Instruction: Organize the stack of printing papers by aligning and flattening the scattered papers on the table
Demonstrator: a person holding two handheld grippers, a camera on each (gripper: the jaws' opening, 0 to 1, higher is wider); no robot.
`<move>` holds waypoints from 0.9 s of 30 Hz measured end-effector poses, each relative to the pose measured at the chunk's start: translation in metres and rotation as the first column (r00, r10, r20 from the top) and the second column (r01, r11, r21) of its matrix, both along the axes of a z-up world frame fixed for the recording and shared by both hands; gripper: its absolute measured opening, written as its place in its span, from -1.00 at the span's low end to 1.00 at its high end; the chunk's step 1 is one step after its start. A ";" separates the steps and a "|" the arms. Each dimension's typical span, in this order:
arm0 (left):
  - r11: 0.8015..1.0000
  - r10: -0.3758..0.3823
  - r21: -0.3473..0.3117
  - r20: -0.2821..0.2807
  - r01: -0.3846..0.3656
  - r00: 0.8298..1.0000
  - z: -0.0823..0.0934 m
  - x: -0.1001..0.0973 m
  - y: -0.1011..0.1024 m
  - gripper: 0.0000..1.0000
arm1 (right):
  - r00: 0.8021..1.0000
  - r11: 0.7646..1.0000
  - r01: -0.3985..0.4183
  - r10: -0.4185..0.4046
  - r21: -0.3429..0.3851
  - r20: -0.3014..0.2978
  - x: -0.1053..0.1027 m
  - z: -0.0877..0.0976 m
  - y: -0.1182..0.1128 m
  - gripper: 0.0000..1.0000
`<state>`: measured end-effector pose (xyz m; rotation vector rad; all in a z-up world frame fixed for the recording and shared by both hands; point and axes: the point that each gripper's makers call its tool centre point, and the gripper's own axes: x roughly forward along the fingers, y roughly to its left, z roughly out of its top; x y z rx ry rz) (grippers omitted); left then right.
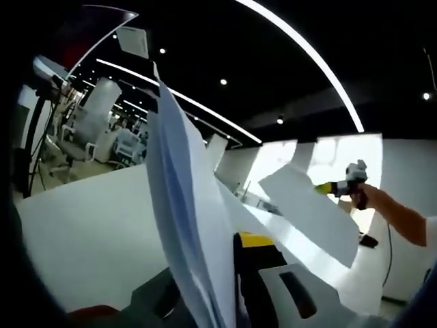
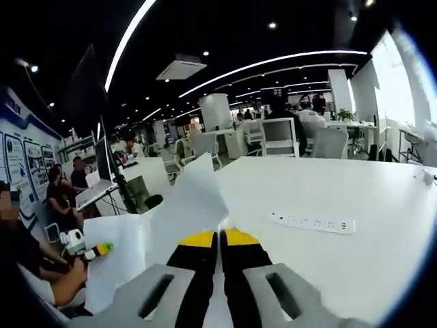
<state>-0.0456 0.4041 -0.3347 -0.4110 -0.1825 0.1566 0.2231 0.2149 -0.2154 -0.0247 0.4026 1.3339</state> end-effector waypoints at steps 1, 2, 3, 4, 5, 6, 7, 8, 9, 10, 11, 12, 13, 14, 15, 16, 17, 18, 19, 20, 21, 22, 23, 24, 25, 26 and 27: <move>1.000 0.000 0.000 -0.001 0.000 1.000 0.000 0.000 0.000 -0.86 | 1.000 1.000 -0.006 0.006 0.002 -0.002 -0.002 0.000 0.002 -1.00; 1.000 0.001 0.000 -0.004 -0.001 1.000 -0.001 0.000 0.000 -0.86 | 1.000 1.000 -0.013 0.013 0.004 -0.007 -0.004 0.001 0.004 -1.00; 1.000 0.002 0.000 -0.006 -0.002 1.000 -0.001 0.001 0.001 -0.86 | 1.000 1.000 -0.017 0.017 0.007 -0.016 -0.006 0.001 0.007 -1.00; 1.000 0.002 0.000 -0.007 -0.002 1.000 -0.001 0.001 0.001 -0.86 | 1.000 1.000 -0.022 0.022 0.009 -0.018 -0.007 0.001 0.008 -1.00; 1.000 0.003 0.000 -0.006 -0.003 1.000 -0.001 0.001 0.001 -0.86 | 0.999 0.999 -0.033 0.033 0.008 -0.018 -0.011 0.001 0.012 -1.00; 1.000 0.002 0.000 -0.005 -0.002 1.000 -0.001 0.001 0.001 -0.86 | 0.999 0.999 -0.038 0.038 0.007 -0.018 -0.013 0.001 0.014 -1.00; 1.000 0.002 -0.001 -0.004 -0.002 1.000 -0.001 0.001 0.000 -0.86 | 0.999 0.999 -0.045 0.045 0.006 -0.016 -0.015 0.001 0.016 -1.00; 1.000 0.003 -0.001 -0.005 -0.003 1.000 -0.001 0.001 0.000 -0.86 | 0.999 0.999 -0.049 0.050 0.006 -0.016 -0.017 0.001 0.018 -1.00; 1.000 0.003 0.000 -0.007 -0.003 1.000 -0.001 0.001 0.000 -0.86 | 0.998 0.998 -0.058 0.058 0.014 -0.024 -0.021 0.001 0.021 -1.00; 1.000 0.003 0.000 -0.008 -0.003 1.000 -0.001 0.001 0.000 -0.86 | 0.998 0.998 -0.063 0.063 0.017 -0.024 -0.023 0.002 0.023 -1.00; 1.000 0.004 0.000 -0.009 -0.004 1.000 -0.002 0.002 0.000 -0.86 | 0.997 0.997 -0.072 0.073 0.015 -0.025 -0.027 0.001 0.027 -1.00; 1.000 0.004 0.000 -0.009 -0.004 1.000 -0.002 0.002 0.000 -0.86 | 0.997 0.997 -0.078 0.078 0.014 -0.025 -0.029 0.001 0.029 -1.00; 1.000 0.003 0.001 -0.009 -0.003 1.000 -0.002 0.002 0.000 -0.86 | 0.996 0.996 -0.083 0.083 0.013 -0.026 -0.030 0.000 0.031 -1.00; 1.000 0.003 0.001 -0.009 -0.003 1.000 -0.001 0.002 0.000 -0.86 | 0.995 0.996 -0.092 0.092 0.012 -0.031 -0.034 -0.001 0.034 -1.00; 1.000 0.003 0.002 -0.009 -0.003 1.000 -0.001 0.002 0.001 -0.86 | 0.995 0.995 -0.097 0.097 0.013 -0.033 -0.036 -0.001 0.036 -1.00; 1.000 0.003 0.002 -0.009 -0.003 1.000 -0.001 0.002 0.001 -0.86 | 0.994 0.994 -0.104 0.104 0.014 -0.033 -0.040 -0.002 0.039 -1.00; 1.000 0.004 0.004 -0.009 -0.004 1.000 -0.001 0.002 0.000 -0.86 | 0.994 0.994 -0.107 0.108 0.014 -0.034 -0.041 -0.002 0.041 -1.00; 1.000 0.004 0.008 -0.009 -0.004 1.000 -0.001 0.003 0.000 -0.86 | 0.993 0.994 -0.112 0.113 0.016 -0.040 -0.043 -0.002 0.043 -1.00; 1.000 0.004 0.015 -0.012 -0.004 1.000 -0.001 0.003 -0.001 -0.85 | 0.992 0.993 -0.119 0.120 0.020 -0.041 -0.046 -0.002 0.046 -1.00; 1.000 0.006 0.021 -0.015 -0.006 1.000 -0.002 0.003 -0.001 -0.85 | 0.991 0.992 -0.127 0.128 0.020 -0.043 -0.049 -0.003 0.050 -1.00; 1.000 0.005 0.023 -0.016 -0.005 1.000 -0.002 0.003 -0.001 -0.85 | 0.990 0.991 -0.130 0.131 0.020 -0.045 -0.050 -0.003 0.051 -1.00; 1.000 0.002 0.028 -0.016 -0.002 1.000 -0.001 0.004 -0.002 -0.85 | 0.989 0.990 -0.138 0.139 0.019 -0.045 -0.054 -0.005 0.054 -1.00; 1.000 0.002 0.027 -0.015 -0.002 1.000 -0.001 0.004 -0.002 -0.85 | 0.989 0.990 -0.140 0.141 0.017 -0.045 -0.055 -0.006 0.054 -1.00; 1.000 0.000 0.029 -0.015 0.000 1.000 -0.001 0.004 -0.002 -0.85 | 0.988 0.989 -0.144 0.144 0.012 -0.049 -0.057 -0.007 0.057 -1.00; 1.000 -0.003 0.029 -0.015 0.004 1.000 -0.001 0.004 -0.003 -0.85 | 0.988 0.989 -0.148 0.149 0.010 -0.049 -0.059 -0.008 0.058 -1.00; 1.000 -0.004 0.028 -0.016 0.005 1.000 -0.001 0.004 -0.003 -0.85 | 0.987 0.988 -0.153 0.153 0.008 -0.051 -0.061 -0.009 0.060 -1.00; 1.000 -0.003 0.029 -0.018 0.003 1.000 -0.002 0.005 -0.002 -0.85 | 0.986 0.988 -0.155 0.155 0.008 -0.052 -0.062 -0.010 0.061 -1.00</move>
